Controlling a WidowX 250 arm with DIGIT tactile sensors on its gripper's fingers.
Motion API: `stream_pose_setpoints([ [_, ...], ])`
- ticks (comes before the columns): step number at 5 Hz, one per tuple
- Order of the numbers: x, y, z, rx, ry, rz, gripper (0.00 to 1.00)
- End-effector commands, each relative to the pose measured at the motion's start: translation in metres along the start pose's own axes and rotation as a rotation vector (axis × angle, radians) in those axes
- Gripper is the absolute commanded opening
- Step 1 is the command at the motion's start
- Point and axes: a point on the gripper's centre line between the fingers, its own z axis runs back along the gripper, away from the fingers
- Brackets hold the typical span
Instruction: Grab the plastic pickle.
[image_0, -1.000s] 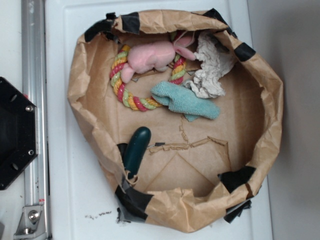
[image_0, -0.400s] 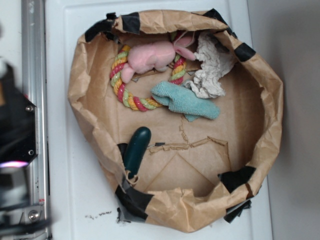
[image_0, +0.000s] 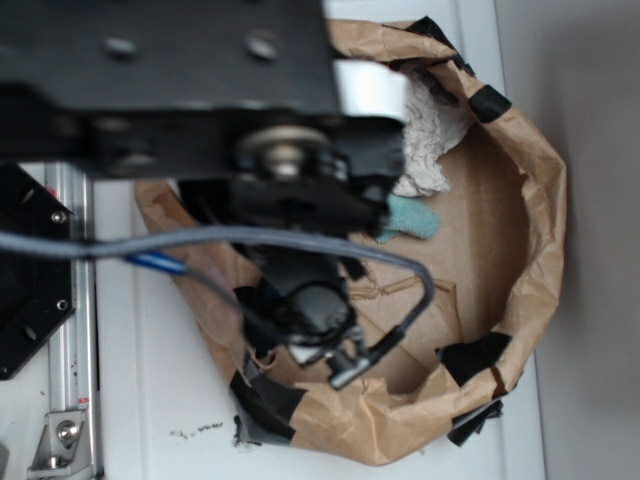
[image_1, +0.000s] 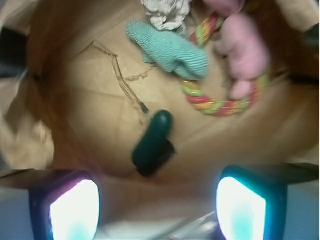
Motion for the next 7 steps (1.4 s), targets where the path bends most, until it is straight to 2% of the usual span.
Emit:
stream_pose_setpoints([
  [1, -0.019, 0.035, -0.07, 0.131, 0.058, 0.159, 1.0],
  [2, -0.006, 0.04, -0.11, 0.108, -0.086, 0.079, 1.0],
  [3, 0.016, 0.032, -0.127, 0.08, -0.143, -0.038, 1.0],
  [4, 0.017, 0.021, -0.126, 0.07, -0.163, -0.096, 1.0],
  [5, 0.018, 0.022, -0.127, 0.076, -0.17, -0.103, 0.0],
  [6, 0.024, 0.021, -0.116, 0.053, -0.173, -0.129, 0.0],
  [7, 0.037, 0.02, -0.09, 0.01, -0.21, -0.19, 0.0],
])
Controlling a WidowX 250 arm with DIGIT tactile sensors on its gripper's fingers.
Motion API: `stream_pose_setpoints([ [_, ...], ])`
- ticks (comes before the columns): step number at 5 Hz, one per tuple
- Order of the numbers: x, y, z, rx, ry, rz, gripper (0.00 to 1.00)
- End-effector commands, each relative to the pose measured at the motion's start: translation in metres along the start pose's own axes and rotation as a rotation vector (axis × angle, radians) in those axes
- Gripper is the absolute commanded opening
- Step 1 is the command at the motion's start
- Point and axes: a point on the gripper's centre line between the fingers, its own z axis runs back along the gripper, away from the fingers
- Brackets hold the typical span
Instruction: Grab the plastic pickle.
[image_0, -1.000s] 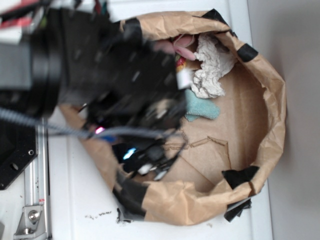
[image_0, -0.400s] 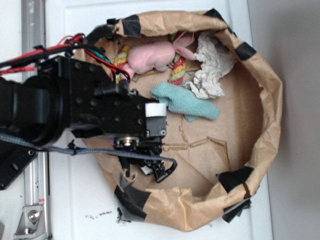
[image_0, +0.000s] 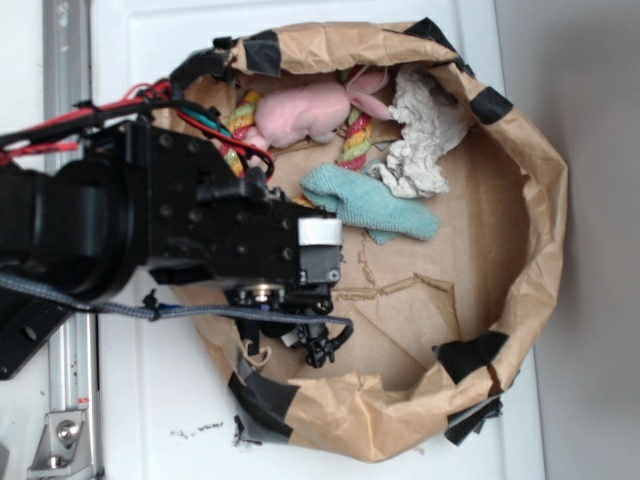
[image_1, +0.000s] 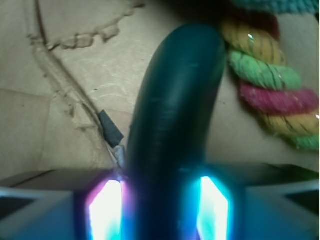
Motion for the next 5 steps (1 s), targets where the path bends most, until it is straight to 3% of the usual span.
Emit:
stream_pose_setpoints([
  [1, 0.045, 0.01, 0.057, -0.136, -0.097, -0.212, 0.0],
  [2, 0.063, -0.002, 0.112, -0.071, -0.213, -0.387, 0.0],
  [3, 0.058, -0.023, 0.162, 0.069, -0.249, -0.576, 0.0],
  [4, 0.034, -0.035, 0.158, 0.162, -0.266, -0.664, 0.0],
  [5, 0.01, -0.041, 0.148, 0.202, -0.254, -0.643, 0.0],
])
